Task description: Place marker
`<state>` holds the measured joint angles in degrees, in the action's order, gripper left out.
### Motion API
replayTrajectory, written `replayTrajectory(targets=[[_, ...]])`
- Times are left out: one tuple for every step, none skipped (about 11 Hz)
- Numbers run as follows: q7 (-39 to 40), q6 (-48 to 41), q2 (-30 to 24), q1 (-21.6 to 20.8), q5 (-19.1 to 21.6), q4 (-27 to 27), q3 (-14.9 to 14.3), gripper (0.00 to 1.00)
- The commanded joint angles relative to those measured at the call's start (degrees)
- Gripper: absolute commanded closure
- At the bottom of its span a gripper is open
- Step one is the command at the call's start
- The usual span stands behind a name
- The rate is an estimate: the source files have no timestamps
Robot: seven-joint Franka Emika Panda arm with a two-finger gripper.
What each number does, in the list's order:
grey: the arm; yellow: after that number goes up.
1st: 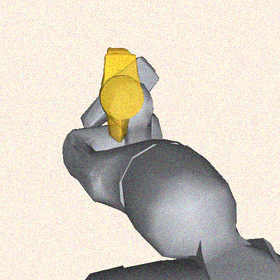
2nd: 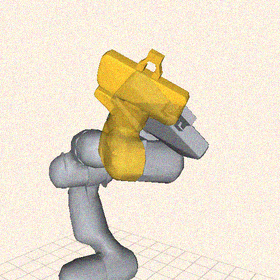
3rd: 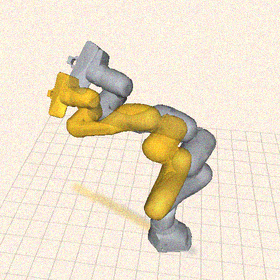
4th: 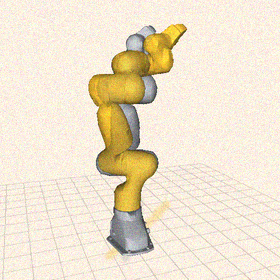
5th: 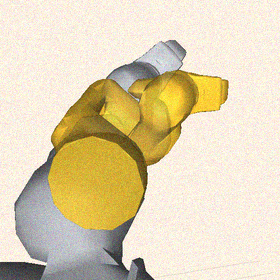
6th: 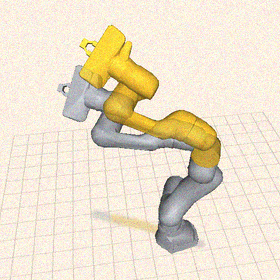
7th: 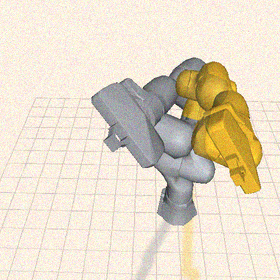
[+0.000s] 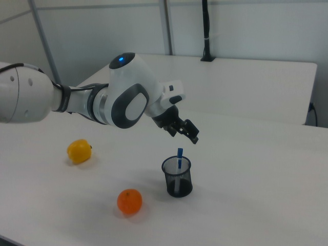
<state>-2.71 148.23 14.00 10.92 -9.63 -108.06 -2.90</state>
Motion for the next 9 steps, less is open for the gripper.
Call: replayTrajectory(targets=[[-1.68,-2.83,-1.95,-3.70,-1.09,1.26,0.18,0.00],[-1.68,-8.17,-2.22,-5.81,-1.00,3.36,0.18,0.00],[-1.68,-14.83,-2.57,-8.18,-0.92,6.17,0.26,0.00],[-1.51,-21.25,-3.09,-10.46,-0.91,8.46,0.44,0.00],[-1.51,-26.97,-3.62,-12.31,-0.57,10.31,0.96,0.00],[-1.42,-31.90,-4.67,-13.72,-0.22,11.46,1.75,0.00],[-1.42,-35.78,-6.25,-15.13,-0.04,11.73,2.28,0.00],[-1.33,-39.30,-8.27,-16.71,0.05,11.73,2.28,0.00],[-1.24,-43.34,-9.94,-18.03,0.05,11.73,2.28,0.00]])
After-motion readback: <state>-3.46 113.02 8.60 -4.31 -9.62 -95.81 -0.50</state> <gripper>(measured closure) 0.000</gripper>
